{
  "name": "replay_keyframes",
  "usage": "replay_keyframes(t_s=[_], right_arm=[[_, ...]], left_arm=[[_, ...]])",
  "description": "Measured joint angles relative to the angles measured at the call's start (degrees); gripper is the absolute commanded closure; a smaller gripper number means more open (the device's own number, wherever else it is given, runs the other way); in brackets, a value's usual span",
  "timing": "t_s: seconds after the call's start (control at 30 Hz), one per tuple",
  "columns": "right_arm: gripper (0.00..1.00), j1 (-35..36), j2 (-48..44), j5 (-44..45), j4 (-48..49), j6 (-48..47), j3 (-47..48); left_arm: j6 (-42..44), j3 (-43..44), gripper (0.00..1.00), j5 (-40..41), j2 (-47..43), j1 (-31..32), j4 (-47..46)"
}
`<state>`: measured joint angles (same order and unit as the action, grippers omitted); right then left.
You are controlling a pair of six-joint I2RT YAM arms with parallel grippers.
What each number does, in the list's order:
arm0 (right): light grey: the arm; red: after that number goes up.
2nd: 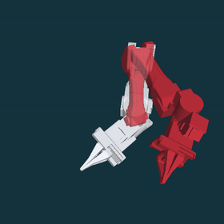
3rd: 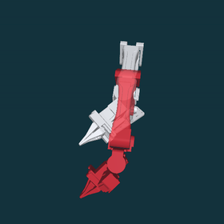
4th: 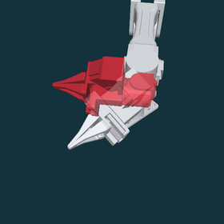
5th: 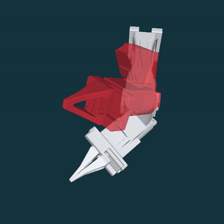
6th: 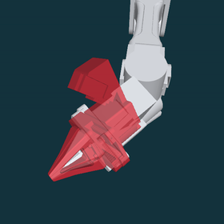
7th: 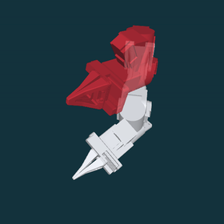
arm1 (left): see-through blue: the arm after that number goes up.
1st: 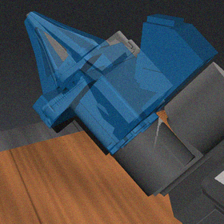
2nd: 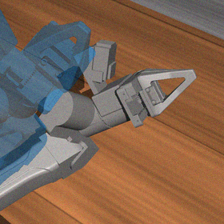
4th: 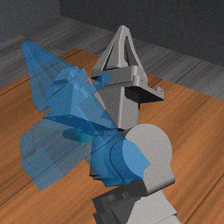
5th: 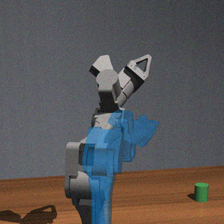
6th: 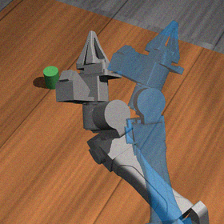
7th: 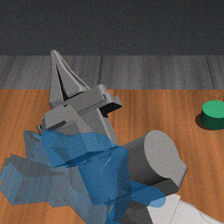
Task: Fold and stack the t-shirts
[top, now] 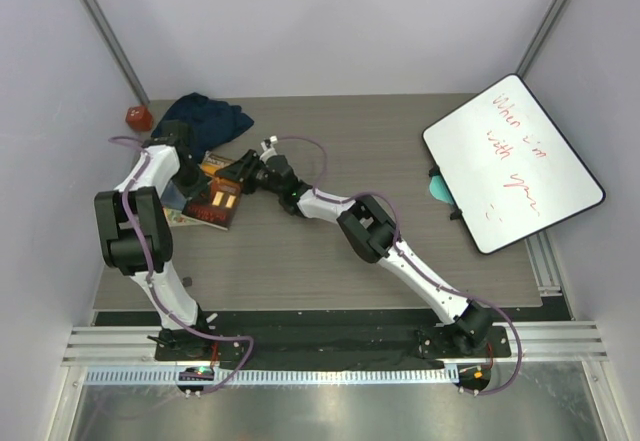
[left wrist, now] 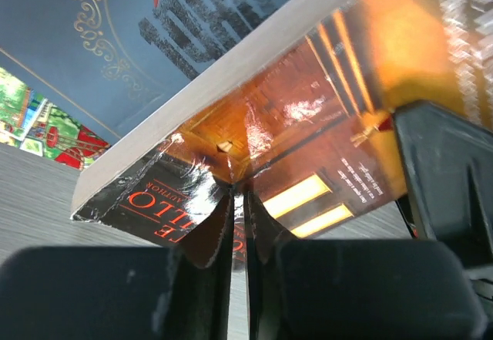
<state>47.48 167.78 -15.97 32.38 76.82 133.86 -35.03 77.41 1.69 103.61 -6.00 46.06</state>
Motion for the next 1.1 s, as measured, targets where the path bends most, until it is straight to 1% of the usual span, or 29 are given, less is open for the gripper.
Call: replay_keyframes(t_s=[0.03, 0.17, 0.3, 0.47, 0.63, 0.83, 0.97, 1.03, 1.1], right_arm=[[0.49, 0.02, 0.00, -0.02, 0.52, 0.02, -0.33], [0.48, 0.02, 0.00, -0.11, 2.47, 0.61, -1.27], [0.48, -0.17, -0.50, -0.50, 5.57, 2.29, -3.74], [0.49, -1.16, -5.64, -1.51, 10.16, 4.44, -14.53], [0.49, -2.73, -10.69, -2.67, 14.29, 5.70, -24.81], [0.50, -5.35, -15.34, -4.90, 16.76, 5.86, -33.68], [0.50, -6.97, -19.17, -6.23, 17.25, 4.35, -40.26], [0.50, -7.69, -20.55, -6.80, 16.04, 2.71, -41.88], [0.53, -8.52, -21.18, -7.65, 14.51, 0.79, -41.92]], left_arm=[[-0.02, 0.26, 0.92, -0.35, 0.81, -0.17, 0.44], [-0.15, 1.53, 1.00, -1.36, 1.90, -0.79, 1.90], [-0.59, 2.64, 1.00, -3.19, 3.19, -1.81, 3.15], [-1.99, 3.19, 1.00, -5.86, 3.96, -2.99, 3.98], [-2.80, 3.26, 1.00, -6.36, 4.13, -3.28, 4.26], [-3.82, 3.56, 1.00, -5.33, 4.20, -3.26, 4.87], [-4.15, 3.69, 1.00, -3.08, 3.85, -3.37, 5.53], [-4.42, 3.69, 1.00, -1.46, 3.56, -3.61, 5.70], [-4.79, 3.67, 1.00, 0.90, 3.19, -4.15, 6.01]])
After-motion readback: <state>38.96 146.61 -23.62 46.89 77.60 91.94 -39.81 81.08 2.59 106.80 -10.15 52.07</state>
